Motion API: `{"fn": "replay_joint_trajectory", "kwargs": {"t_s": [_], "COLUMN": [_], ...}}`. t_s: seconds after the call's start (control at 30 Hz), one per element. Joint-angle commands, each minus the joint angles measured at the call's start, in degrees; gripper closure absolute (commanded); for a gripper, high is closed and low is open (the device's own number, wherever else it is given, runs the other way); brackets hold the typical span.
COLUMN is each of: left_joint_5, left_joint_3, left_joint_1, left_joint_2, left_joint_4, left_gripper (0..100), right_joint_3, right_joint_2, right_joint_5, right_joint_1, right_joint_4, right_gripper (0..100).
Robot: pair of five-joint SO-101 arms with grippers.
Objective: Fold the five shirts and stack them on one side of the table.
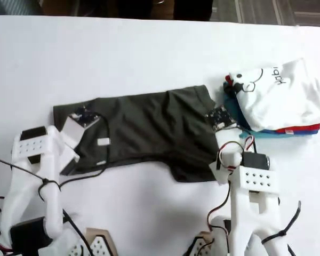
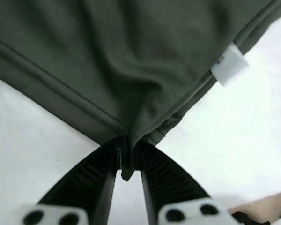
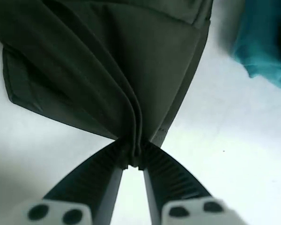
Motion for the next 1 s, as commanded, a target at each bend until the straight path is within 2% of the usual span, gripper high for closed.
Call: {"fn": "replay_joint_trajectory", "kwargs": {"t_s": [0.0, 0.13, 0.37, 0.43, 0.5, 0.53, 0.57, 0.67, 0.77, 0.97], "left_joint_5": [-0.18, -0.18, -0.18, -0.09, 0.26, 0.26, 0.26, 1.14, 5.98, 14.15], "left_joint_3": [-0.92, -4.88, -23.25, -29.67, -35.91, -38.64, -40.84, -44.88, -47.6, -56.48], "left_joint_1": [-0.35, -0.44, -0.44, -1.05, -2.46, -2.99, -3.43, -3.52, -3.52, -1.05], "left_joint_2": [-2.02, -2.02, -2.02, -2.02, -1.49, -1.41, -1.14, 2.9, 11.25, 28.66], "left_joint_4": [-0.09, 2.81, 14.15, 16.09, 16.26, 16.18, 16.18, 15.65, 12.31, 11.16], "left_gripper": [94, 86, 86, 86, 93, 98, 97, 97, 97, 97], "right_joint_3": [-0.44, -2.55, -16.97, -21.36, -25.32, -26.81, -27.96, -29.8, -30.24, -37.1], "right_joint_2": [-1.71, -1.8, -1.8, -1.8, -1.19, -1.19, -1.19, -1.1, 0.75, 17.36], "right_joint_5": [0.44, 0.44, -0.35, -3.6, -7.74, -9.32, -10.29, -10.37, -10.46, -10.99], "right_joint_1": [0.57, 0.31, 0.57, 0.75, 0.4, 0.22, -0.48, -4.53, -9.8, -14.2], "right_joint_4": [0.22, 2.77, 10.95, 11.03, 10.15, 9.1, 8.04, 4.7, 0.84, -5.85], "right_gripper": [89.8, 80.7, 83.0, 86.5, 97.9, 98.5, 96.2, 97.7, 97.8, 97.8]}}
